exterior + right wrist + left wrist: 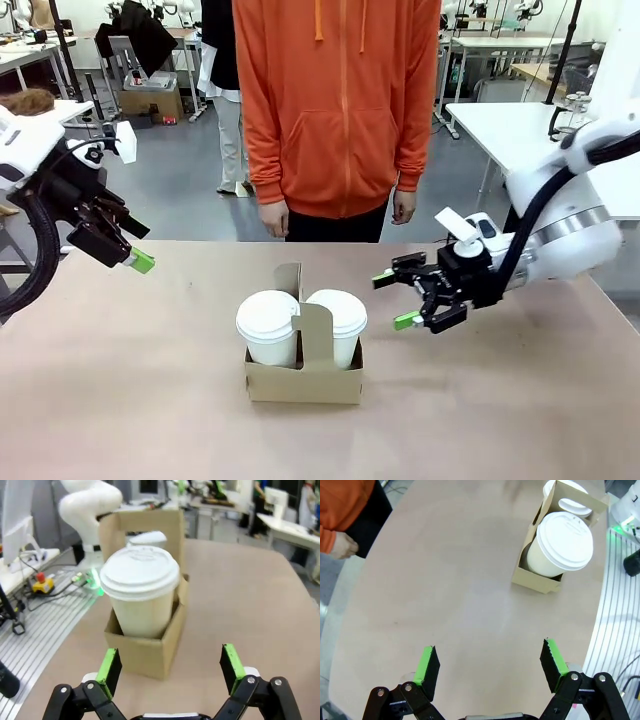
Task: Pour a drink into a cup and package it in a carrier.
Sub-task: Insert the held 600 ml Paper Cup into the Cup Carrier.
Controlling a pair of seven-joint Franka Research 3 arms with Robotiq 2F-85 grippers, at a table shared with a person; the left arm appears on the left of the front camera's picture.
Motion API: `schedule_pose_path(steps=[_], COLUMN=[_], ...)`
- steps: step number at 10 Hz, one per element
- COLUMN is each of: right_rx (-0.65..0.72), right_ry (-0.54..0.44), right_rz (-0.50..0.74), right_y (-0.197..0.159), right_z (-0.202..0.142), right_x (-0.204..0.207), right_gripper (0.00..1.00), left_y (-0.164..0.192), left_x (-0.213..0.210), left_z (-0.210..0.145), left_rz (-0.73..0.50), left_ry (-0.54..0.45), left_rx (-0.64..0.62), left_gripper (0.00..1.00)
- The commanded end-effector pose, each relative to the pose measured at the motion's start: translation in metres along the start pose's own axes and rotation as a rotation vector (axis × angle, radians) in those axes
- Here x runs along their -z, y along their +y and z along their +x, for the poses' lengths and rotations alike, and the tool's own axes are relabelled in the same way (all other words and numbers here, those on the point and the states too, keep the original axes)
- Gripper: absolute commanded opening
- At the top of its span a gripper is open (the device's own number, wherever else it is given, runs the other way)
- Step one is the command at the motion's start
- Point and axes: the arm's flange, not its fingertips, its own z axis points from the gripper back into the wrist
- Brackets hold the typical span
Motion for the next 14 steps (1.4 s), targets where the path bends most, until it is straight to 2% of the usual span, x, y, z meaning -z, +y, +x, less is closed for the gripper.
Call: schedule_pose_path(steps=[1, 5, 7, 9, 10, 11, 14], right_rx=[0.112, 0.322, 0.371, 0.409, 0.398, 0.364, 0.364], right_ry=[0.132, 0.354, 0.415, 0.451, 0.442, 0.433, 0.433], right_rz=[-0.151, -0.521, -0.638, -0.687, -0.704, -0.682, -0.682], right_y=[0.023, 0.095, 0.125, 0.136, 0.133, 0.112, 0.112], right_z=[0.024, 0.079, 0.094, 0.093, 0.088, 0.103, 0.103], right_x=[-0.049, -0.15, -0.174, -0.182, -0.18, -0.199, -0.199], right_gripper=[1.0, 1.0, 1.0, 1.0, 1.0, 1.0, 1.0], left_y=[-0.001, -0.001, -0.001, -0.001, -0.001, -0.001, -0.001], left_x=[-0.001, -0.001, -0.001, -0.001, -0.001, -0.001, -0.001], left_z=[0.002, 0.002, 0.002, 0.002, 0.002, 0.002, 0.002], left_rz=[-0.011, -0.011, -0.011, -0.011, -0.011, -0.011, -0.011], left_ry=[-0.012, -0.012, -0.012, -0.012, -0.012, -0.012, -0.012], left_rx=[-0.011, -0.011, -0.011, -0.011, -0.011, -0.011, -0.011], left_gripper=[1.0, 1.0, 1.0, 1.0, 1.0, 1.0, 1.0])
